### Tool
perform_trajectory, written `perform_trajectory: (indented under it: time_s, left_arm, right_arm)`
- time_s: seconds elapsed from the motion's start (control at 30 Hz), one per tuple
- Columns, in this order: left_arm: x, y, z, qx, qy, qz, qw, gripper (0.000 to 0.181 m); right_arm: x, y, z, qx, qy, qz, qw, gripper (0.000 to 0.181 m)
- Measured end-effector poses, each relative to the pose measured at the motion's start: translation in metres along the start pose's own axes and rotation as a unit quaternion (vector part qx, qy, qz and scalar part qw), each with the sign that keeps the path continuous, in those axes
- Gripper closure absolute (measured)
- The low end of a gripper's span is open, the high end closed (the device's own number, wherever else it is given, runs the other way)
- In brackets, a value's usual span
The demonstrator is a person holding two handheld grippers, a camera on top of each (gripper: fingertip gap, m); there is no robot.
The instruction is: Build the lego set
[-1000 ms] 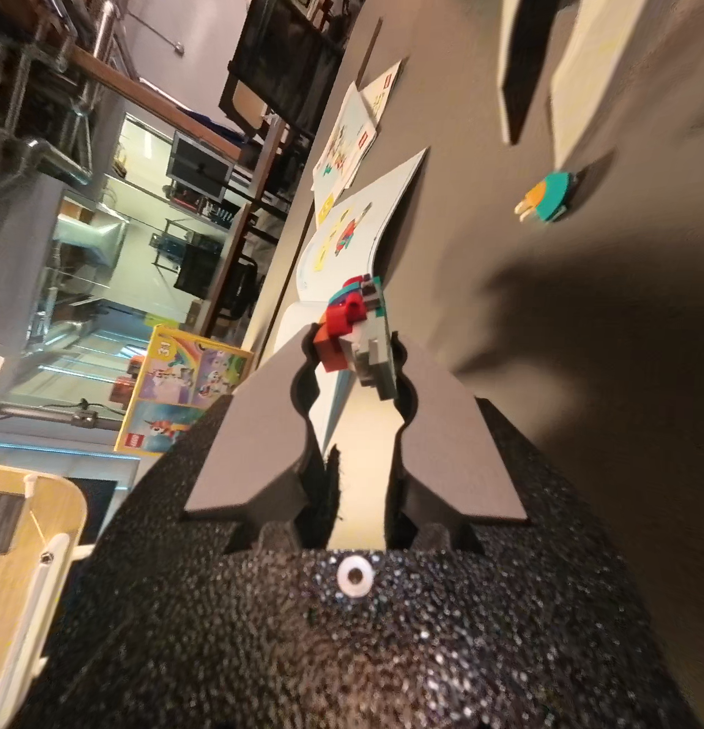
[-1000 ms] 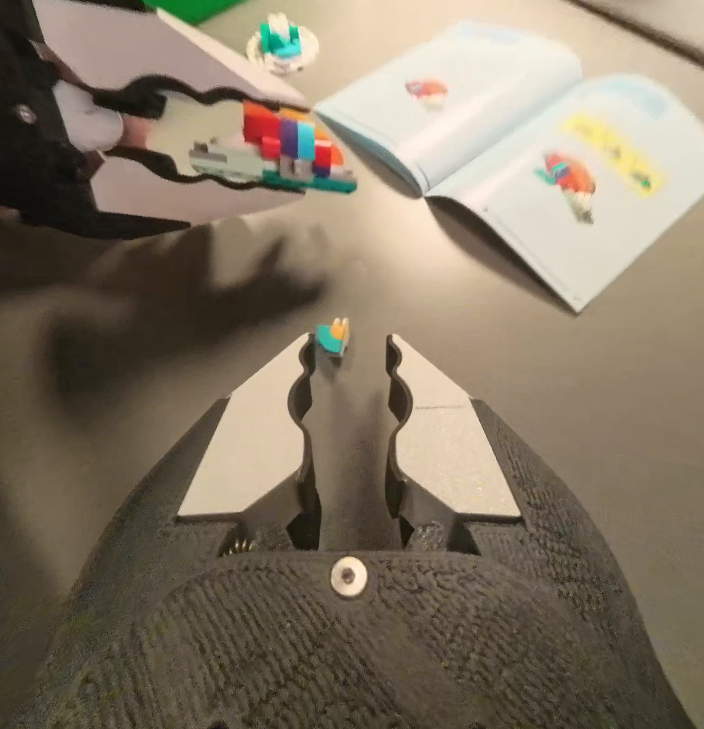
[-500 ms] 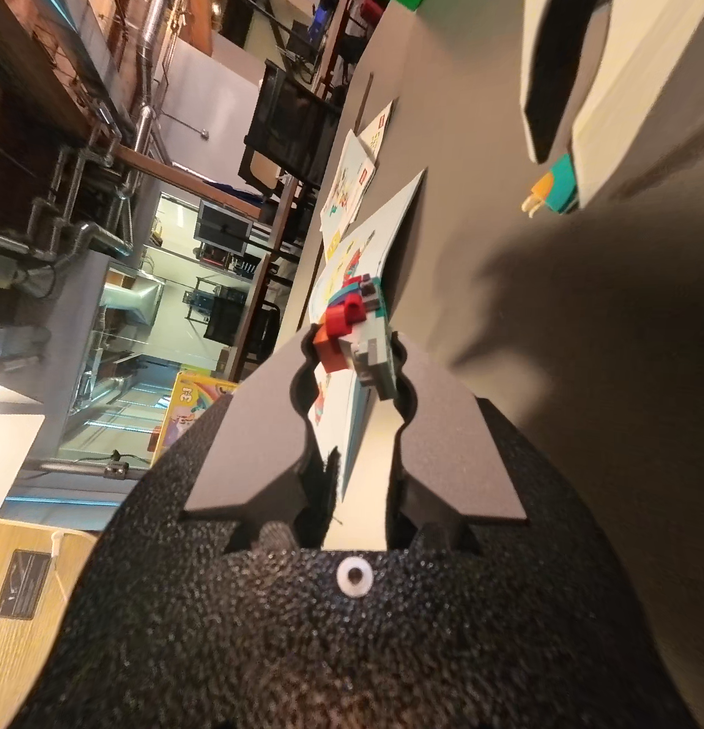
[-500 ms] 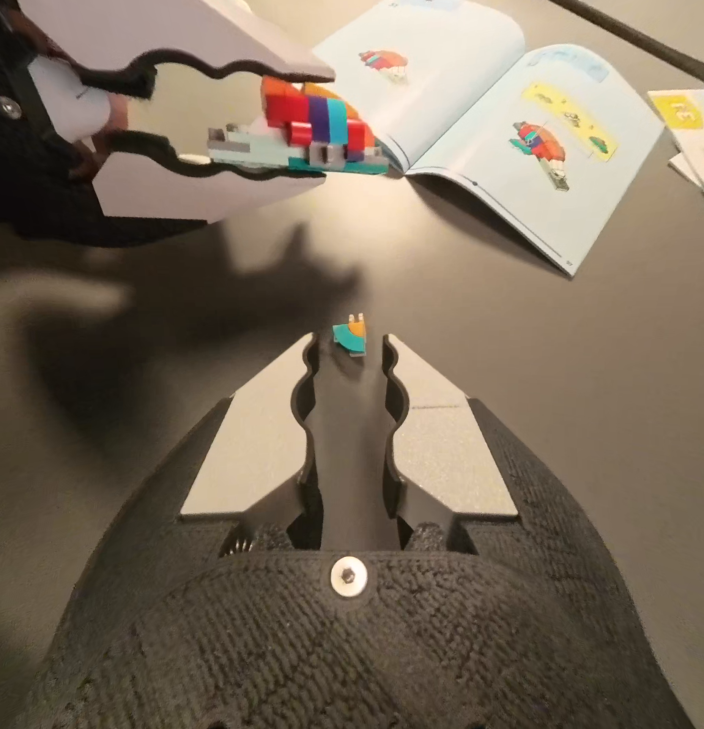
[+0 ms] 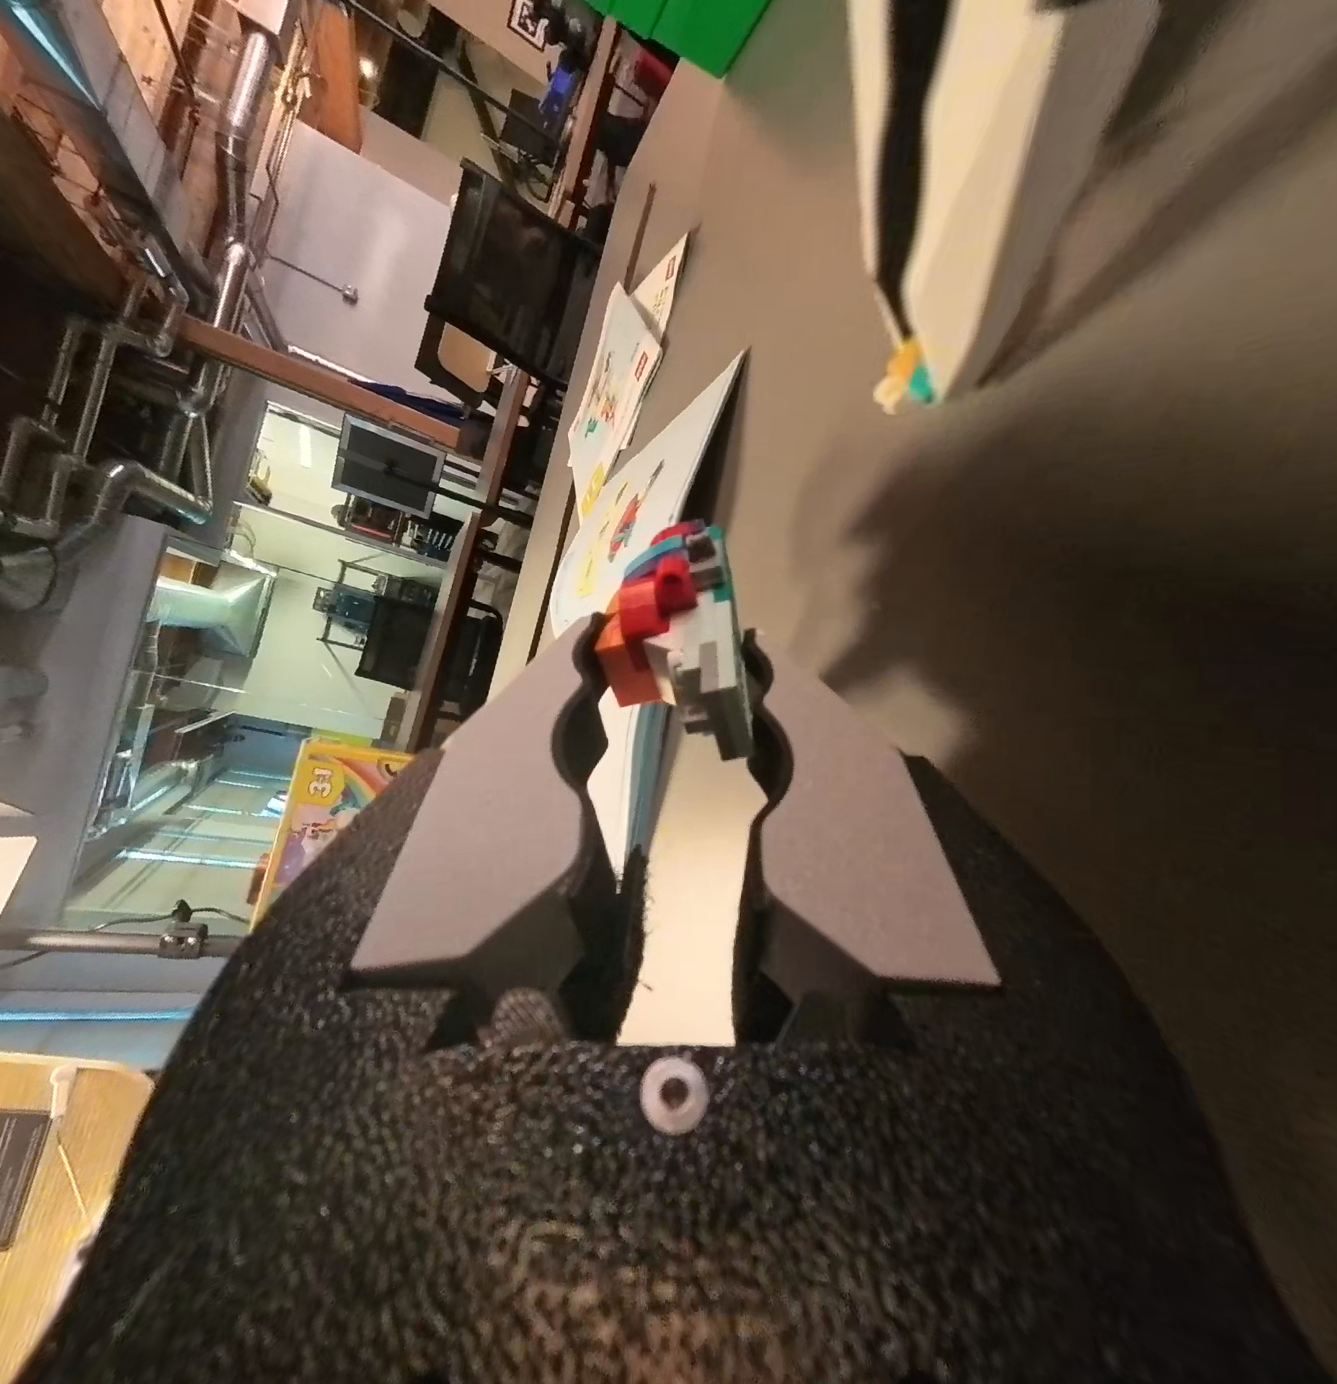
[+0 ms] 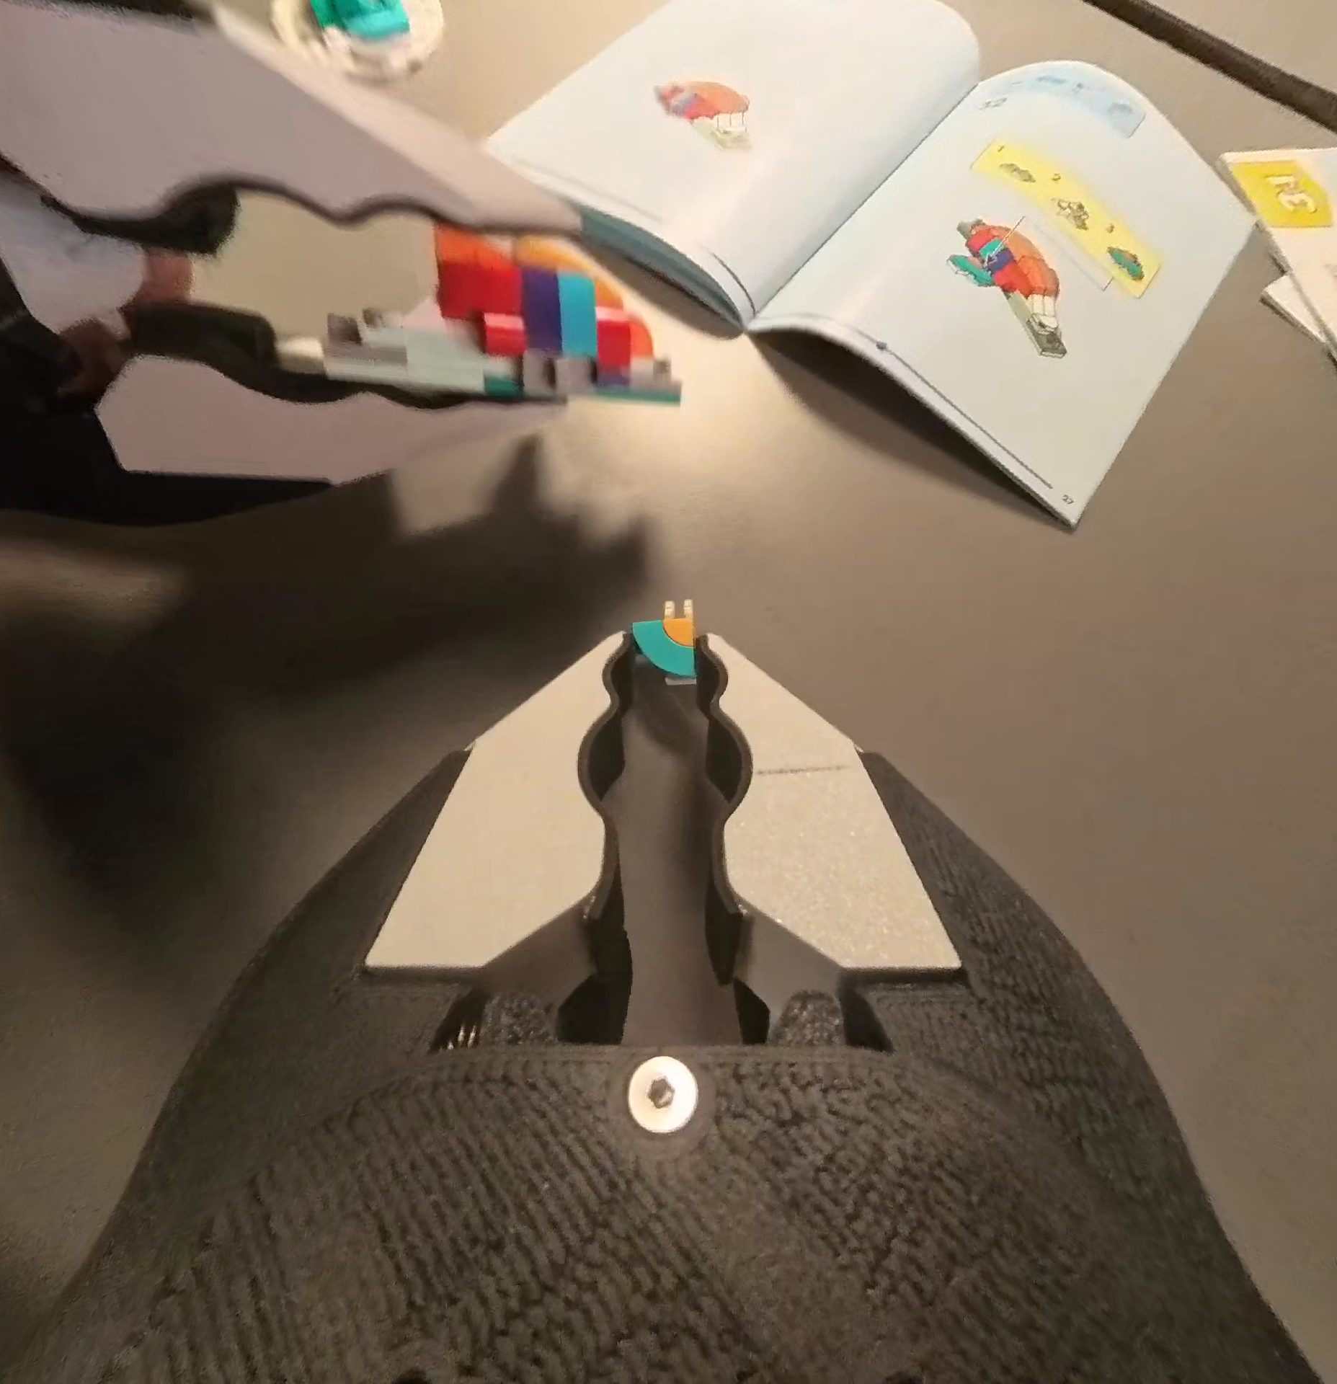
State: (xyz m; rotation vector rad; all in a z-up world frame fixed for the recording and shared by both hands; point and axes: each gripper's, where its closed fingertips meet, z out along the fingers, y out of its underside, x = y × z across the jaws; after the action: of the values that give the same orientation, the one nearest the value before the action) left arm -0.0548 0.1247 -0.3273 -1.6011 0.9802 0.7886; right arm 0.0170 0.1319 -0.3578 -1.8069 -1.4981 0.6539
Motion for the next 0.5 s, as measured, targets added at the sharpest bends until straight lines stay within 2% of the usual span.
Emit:
perform_trajectory:
  time_s: [0.17,0.5]
  left_arm:
    - [0.008,-0.002,0.001,0.007,0.007,0.043,0.999,0.148]
    - [0.013,-0.013,-0.002,0.031,-0.024,0.159,0.986,0.148]
  right_arm:
    - [-0.015,-0.027,-0.008,0.044,-0.076,0.04,0.995,0.167]
    - [-0.031,-0.026,0.0,0.031,-0.136,0.08,0.987,0.167]
